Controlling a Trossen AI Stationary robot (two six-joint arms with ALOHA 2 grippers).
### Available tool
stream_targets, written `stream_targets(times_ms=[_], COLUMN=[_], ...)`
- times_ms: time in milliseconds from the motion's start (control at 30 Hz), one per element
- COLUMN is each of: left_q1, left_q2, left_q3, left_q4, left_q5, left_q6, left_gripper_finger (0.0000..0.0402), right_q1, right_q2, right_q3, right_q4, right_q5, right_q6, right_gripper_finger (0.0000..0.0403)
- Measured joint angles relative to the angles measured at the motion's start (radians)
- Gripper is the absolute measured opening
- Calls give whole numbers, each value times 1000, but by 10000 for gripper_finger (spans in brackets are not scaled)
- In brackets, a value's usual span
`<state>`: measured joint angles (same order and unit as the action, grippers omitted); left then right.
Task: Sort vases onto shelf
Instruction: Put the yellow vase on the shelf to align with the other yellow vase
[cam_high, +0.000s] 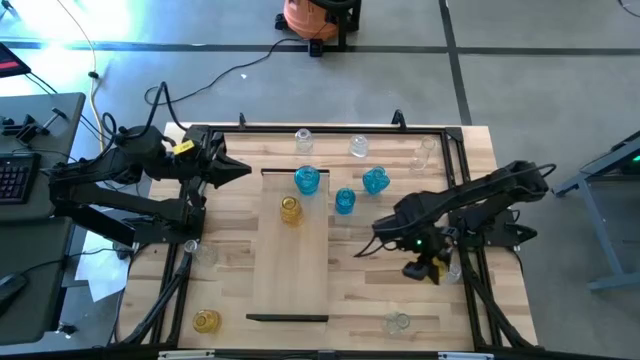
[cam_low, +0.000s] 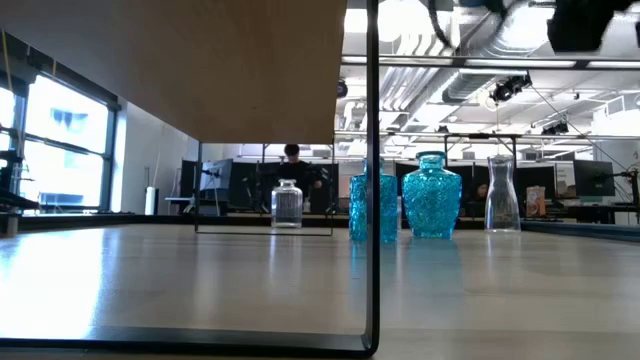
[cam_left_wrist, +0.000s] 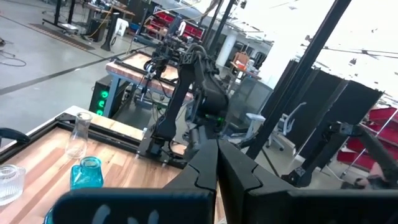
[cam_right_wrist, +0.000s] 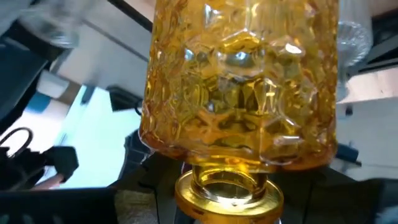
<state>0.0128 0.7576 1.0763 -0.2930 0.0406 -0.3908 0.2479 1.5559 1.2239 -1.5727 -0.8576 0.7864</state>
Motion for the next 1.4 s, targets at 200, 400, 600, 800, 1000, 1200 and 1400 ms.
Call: stream_targets(times_ms=[200, 400, 600, 800, 1000, 1200, 1400], left_q1=[0, 0, 0, 0, 0, 0, 0], left_q2=[1, 1, 1, 1, 1, 1, 1], left_q3=[0, 0, 0, 0, 0, 0, 0], left_q4=[1, 2, 3, 3, 3, 3, 3], left_q5=[0, -7, -16, -26, -26, -26, -26], left_q6=[-1, -2, -11, -11, -17, -25, -26], left_gripper_finger=[1, 1, 1, 1, 1, 1, 1], right_q1=[-31, -92, -110, -109, -110, -109, -110], right_q2=[7, 34, 100, 207, 318, 361, 359], right_q3=[-117, -181, -192, -192, -192, -191, -191], right_q4=[6, 122, 197, 194, 195, 192, 194], right_q5=[-46, -42, -47, -79, -80, -96, -93], right_q6=[-138, -187, -248, -369, -443, -463, -451], right_gripper_finger=[170, 170, 170, 170, 170, 170, 176])
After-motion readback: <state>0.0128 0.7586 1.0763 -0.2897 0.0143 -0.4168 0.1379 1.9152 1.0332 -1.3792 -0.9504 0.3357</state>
